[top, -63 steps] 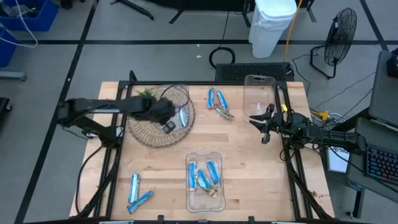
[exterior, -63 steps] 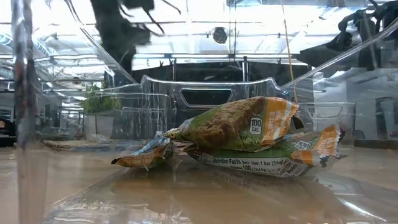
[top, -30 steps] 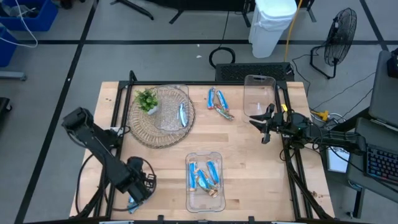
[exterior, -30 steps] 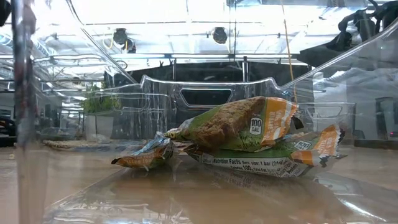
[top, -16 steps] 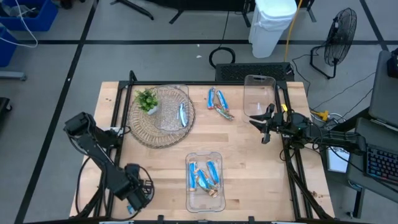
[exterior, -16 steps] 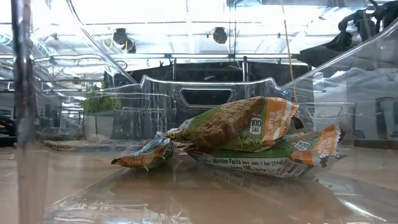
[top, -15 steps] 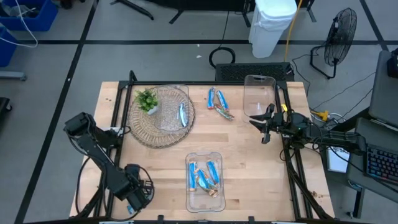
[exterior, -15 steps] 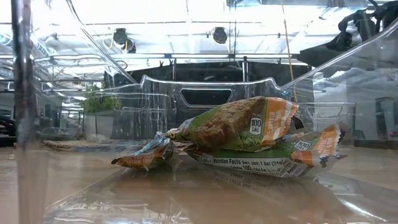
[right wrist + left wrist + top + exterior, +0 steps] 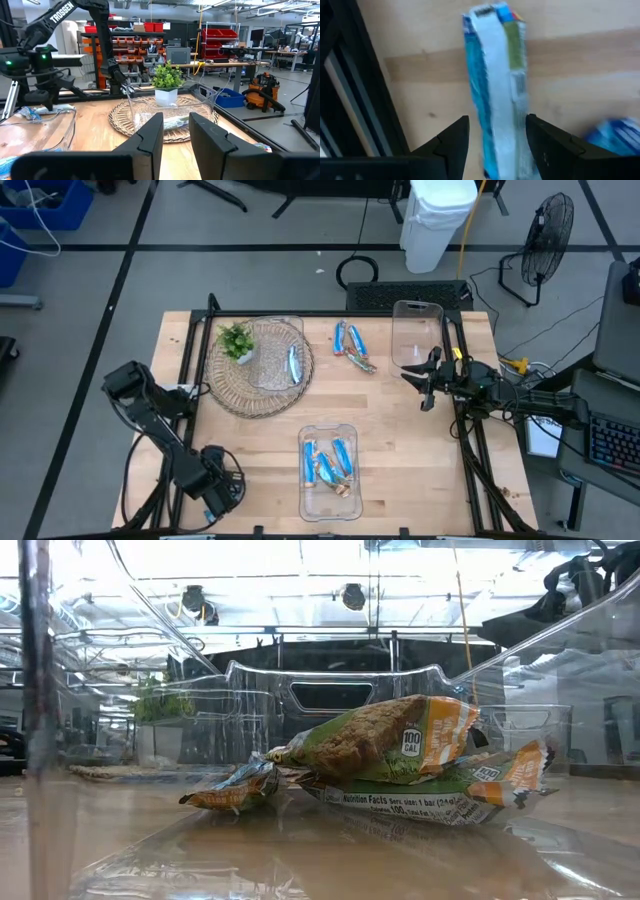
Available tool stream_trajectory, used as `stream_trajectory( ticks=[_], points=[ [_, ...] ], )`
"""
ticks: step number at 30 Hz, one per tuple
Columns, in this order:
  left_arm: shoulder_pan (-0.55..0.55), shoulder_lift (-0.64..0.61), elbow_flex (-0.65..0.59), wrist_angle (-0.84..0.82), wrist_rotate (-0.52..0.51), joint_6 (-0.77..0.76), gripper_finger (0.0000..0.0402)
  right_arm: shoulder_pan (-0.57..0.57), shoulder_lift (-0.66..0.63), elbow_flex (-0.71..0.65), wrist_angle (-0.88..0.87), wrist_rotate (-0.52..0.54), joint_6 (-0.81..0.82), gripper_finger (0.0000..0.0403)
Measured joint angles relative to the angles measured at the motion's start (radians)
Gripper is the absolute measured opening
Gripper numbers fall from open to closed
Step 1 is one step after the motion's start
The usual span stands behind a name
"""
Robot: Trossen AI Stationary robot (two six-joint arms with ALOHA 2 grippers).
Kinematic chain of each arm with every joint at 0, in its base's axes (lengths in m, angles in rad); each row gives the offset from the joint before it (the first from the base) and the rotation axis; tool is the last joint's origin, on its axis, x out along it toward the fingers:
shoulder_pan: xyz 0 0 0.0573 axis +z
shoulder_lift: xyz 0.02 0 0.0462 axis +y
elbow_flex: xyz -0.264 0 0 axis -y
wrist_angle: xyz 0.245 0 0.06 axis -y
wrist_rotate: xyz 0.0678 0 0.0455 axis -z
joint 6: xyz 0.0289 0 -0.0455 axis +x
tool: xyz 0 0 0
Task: Pick and place Granola Bars by type
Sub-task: Put the blue granola bar into the top left transparent bin
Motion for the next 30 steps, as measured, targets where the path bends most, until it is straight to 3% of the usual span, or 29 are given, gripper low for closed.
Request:
stream_trajectory(
  ticks=[16, 20, 27, 30],
  points=[
    [-0.013, 0.0, -0.038, 0.059, -0.093, 0.016, 0.0195, 0.0, 0.0, 0.0, 0.0, 0.0, 0.0, 0.0084],
    [-0.013, 0.0, -0.038, 0.067, -0.136, 0.035, 0.0153, 0.0, 0.0, 0.0, 0.0, 0.0, 0.0, 0.0084],
    [-0.013, -0.002, -0.038, 0.065, -0.217, 0.083, 0.0032, 0.0, 0.0, 0.0, 0.0, 0.0, 0.0, 0.0084],
    [-0.013, -0.002, -0.038, 0.053, -0.27, 0.097, 0.0015, 0.0, 0.0, 0.0, 0.0, 0.0, 0.0, 0.0084]
  ],
)
